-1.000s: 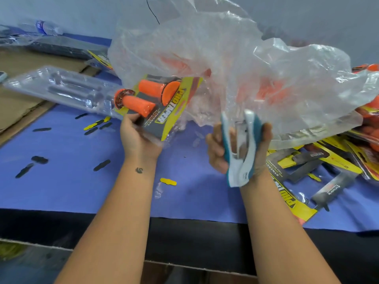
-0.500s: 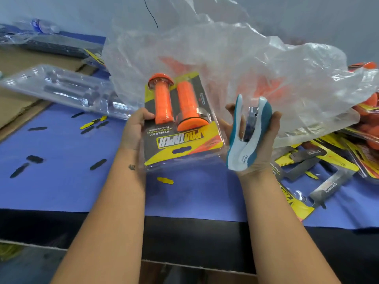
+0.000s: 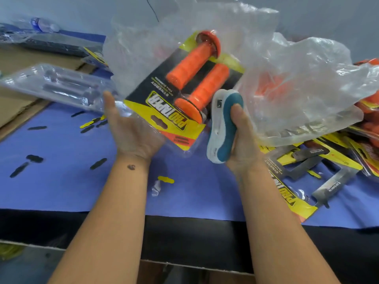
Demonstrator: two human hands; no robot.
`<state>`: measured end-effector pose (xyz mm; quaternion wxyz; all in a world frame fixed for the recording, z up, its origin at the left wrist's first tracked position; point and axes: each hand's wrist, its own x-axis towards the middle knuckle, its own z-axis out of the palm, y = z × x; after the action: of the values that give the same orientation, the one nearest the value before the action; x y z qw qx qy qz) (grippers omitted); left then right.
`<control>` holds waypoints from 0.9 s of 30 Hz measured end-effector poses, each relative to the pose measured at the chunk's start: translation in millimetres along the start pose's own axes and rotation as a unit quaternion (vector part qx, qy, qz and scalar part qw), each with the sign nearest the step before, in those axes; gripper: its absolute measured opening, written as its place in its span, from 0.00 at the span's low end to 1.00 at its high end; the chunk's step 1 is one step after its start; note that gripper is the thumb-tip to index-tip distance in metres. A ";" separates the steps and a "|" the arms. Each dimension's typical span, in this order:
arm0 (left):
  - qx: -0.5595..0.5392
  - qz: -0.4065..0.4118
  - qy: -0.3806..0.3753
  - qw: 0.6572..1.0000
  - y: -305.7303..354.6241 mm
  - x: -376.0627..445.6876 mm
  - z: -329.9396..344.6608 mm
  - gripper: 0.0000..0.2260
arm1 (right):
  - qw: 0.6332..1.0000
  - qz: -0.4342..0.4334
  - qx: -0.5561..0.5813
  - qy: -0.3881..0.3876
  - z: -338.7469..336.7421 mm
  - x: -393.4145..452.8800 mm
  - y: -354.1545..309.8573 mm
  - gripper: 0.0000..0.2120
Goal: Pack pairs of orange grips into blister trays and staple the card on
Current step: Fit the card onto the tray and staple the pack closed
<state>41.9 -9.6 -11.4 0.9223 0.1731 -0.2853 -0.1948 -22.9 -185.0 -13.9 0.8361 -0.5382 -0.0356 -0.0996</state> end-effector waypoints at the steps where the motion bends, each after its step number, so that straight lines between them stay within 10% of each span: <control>1: 0.004 -0.029 0.049 0.998 -4.6 -1.1 3.3 0.38 | 0.999 -0.010 -0.029 0.041 3.2 2.4 4.2 0.24; 5: 0.142 -0.063 0.340 0.927 -8.7 2.3 -11.6 0.30 | 0.983 0.012 -0.078 0.168 9.8 4.8 16.5 0.15; 10: 0.313 -0.079 0.366 0.873 -19.3 5.3 -2.1 0.17 | 0.977 0.003 -0.076 0.197 16.9 4.0 17.8 0.16; 19: 0.364 -0.208 0.207 0.884 -18.1 -7.1 3.8 0.11 | 0.984 -0.007 -0.050 0.173 14.6 5.1 17.3 0.16; 27: 0.261 0.054 0.473 0.840 -13.7 5.7 -18.3 0.07 | 0.991 0.078 -0.003 0.109 14.8 3.7 13.4 0.25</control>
<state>53.4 -20.3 -28.9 0.8747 0.4631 0.1360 0.0427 -15.9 -166.7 -19.1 0.8388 -0.5275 0.0983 -0.0922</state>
